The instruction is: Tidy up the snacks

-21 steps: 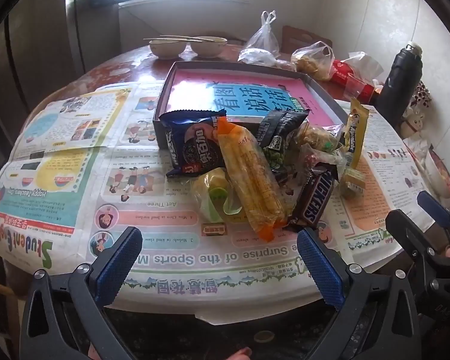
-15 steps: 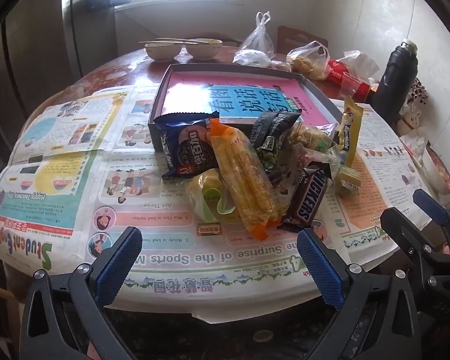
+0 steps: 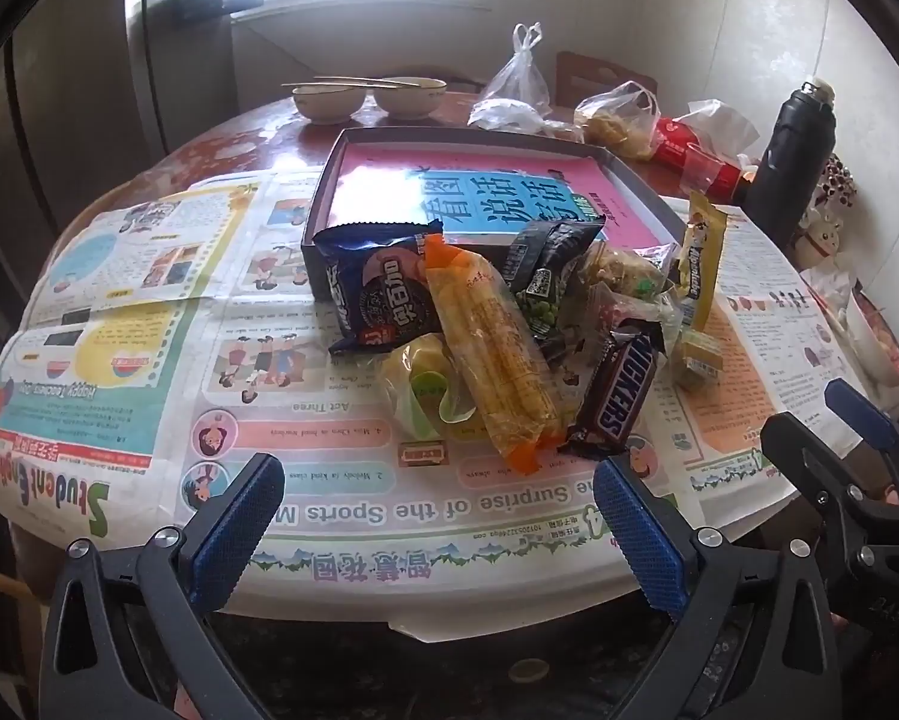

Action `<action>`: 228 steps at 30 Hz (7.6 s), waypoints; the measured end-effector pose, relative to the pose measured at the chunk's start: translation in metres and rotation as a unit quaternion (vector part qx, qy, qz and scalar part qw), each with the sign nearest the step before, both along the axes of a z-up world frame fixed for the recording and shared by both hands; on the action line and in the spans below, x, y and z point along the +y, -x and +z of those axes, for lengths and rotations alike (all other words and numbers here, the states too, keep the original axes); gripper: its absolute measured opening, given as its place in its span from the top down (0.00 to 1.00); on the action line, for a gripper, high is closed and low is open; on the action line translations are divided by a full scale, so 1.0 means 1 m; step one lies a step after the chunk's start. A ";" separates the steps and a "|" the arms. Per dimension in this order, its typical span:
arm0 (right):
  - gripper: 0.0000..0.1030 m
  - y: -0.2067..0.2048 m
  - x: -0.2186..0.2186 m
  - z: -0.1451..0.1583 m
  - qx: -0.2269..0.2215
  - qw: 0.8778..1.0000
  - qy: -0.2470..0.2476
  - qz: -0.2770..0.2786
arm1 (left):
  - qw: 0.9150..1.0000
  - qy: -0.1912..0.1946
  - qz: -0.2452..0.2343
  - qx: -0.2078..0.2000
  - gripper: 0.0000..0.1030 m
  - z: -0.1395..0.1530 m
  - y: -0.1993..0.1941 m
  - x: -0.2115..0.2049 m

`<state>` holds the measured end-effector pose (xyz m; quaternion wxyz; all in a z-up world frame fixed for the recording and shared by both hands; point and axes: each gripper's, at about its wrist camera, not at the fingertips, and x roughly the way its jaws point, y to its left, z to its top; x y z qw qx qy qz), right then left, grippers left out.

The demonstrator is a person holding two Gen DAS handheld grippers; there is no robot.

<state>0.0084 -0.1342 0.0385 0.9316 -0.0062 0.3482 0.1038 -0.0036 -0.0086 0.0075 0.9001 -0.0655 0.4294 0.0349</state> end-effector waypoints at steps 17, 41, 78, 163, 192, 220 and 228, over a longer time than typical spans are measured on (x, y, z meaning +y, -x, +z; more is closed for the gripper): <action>0.01 0.000 0.001 -0.001 0.003 1.000 0.004 0.002 | 1.000 -0.005 -0.002 -0.002 0.00 0.000 0.002 -0.003; 0.01 0.001 0.000 0.000 0.004 1.000 0.007 0.003 | 1.000 -0.003 -0.006 -0.006 0.00 0.000 0.003 -0.004; 0.01 -0.021 -0.024 -0.017 0.033 0.999 -0.015 -0.015 | 0.996 0.074 -0.054 0.001 0.41 -0.002 -0.013 -0.005; 0.43 -0.068 -0.015 -0.039 0.053 0.996 -0.021 0.068 | 0.978 0.203 -0.034 0.019 0.65 -0.009 -0.067 0.007; 0.62 -0.070 -0.007 -0.005 0.036 0.999 -0.028 0.029 | 0.979 0.197 -0.059 0.003 0.65 0.028 -0.084 0.040; 0.62 -0.175 0.039 0.006 0.072 0.994 -0.040 0.066 | 0.981 0.186 -0.022 0.044 0.65 0.013 -0.165 0.068; 0.61 -0.184 0.047 -0.011 0.108 0.991 -0.034 0.073 | 0.981 0.180 -0.027 0.068 0.65 -0.002 -0.175 0.063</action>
